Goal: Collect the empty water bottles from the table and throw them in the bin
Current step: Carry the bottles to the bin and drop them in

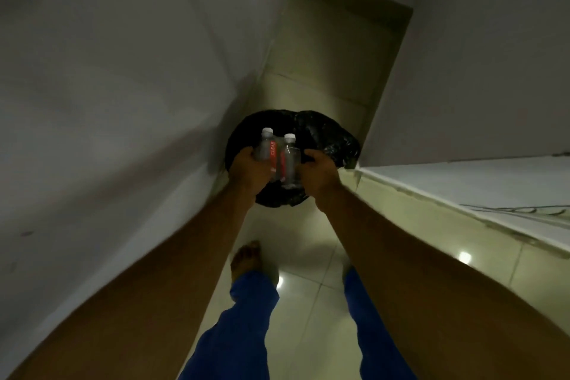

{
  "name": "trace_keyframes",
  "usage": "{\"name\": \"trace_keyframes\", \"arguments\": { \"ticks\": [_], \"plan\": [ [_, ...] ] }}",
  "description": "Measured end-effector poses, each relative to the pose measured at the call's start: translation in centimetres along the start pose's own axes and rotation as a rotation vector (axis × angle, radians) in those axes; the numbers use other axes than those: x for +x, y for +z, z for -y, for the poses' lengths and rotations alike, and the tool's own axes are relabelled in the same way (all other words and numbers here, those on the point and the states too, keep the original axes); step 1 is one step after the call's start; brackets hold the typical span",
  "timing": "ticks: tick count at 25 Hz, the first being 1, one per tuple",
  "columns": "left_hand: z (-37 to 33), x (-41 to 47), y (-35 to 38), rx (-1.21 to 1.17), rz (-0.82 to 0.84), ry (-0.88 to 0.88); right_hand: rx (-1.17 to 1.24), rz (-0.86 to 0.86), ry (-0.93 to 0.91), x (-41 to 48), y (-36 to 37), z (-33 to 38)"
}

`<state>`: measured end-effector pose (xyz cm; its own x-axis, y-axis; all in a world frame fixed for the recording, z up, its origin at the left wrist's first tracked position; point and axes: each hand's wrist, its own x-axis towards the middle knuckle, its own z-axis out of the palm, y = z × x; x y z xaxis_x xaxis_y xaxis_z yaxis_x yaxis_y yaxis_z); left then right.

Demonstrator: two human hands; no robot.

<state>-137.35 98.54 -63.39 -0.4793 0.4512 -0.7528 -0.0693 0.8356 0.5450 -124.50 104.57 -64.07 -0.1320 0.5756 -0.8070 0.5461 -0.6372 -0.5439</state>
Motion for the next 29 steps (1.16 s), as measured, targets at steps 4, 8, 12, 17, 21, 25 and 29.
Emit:
{"name": "trace_keyframes", "arguments": {
  "ticks": [4, 8, 12, 17, 21, 25, 29],
  "plan": [
    [-1.8, -4.3, -0.3, 0.066, -0.010, 0.149, 0.233, -0.083, 0.030, -4.1, -0.7, 0.5],
    [-9.4, -15.5, -1.4, 0.071, 0.079, 0.274, 0.391, -0.168, -0.079, -16.8, -6.0, 6.6],
    [-18.3, -30.1, -2.6, 0.110, 0.202, 0.416, 0.511, -0.253, -0.176, -32.9, -14.9, 10.0],
    [-27.8, -50.8, 2.0, 0.137, 0.566, 0.655, 0.659, -0.545, -0.291, -52.4, -30.2, 8.4],
    [-31.2, -65.5, 9.8, 0.138, 0.773, 0.803, 0.817, -0.777, -0.306, -64.6, -40.8, 2.5],
    [-32.1, -77.9, 18.9, 0.157, 0.933, 0.920, 0.933, -0.993, -0.333, -74.3, -50.6, -3.9],
    [-32.4, -89.6, 29.2, 0.206, 1.105, 1.050, 1.031, -1.213, -0.421, -82.2, -60.3, -10.6]
  ]
}}
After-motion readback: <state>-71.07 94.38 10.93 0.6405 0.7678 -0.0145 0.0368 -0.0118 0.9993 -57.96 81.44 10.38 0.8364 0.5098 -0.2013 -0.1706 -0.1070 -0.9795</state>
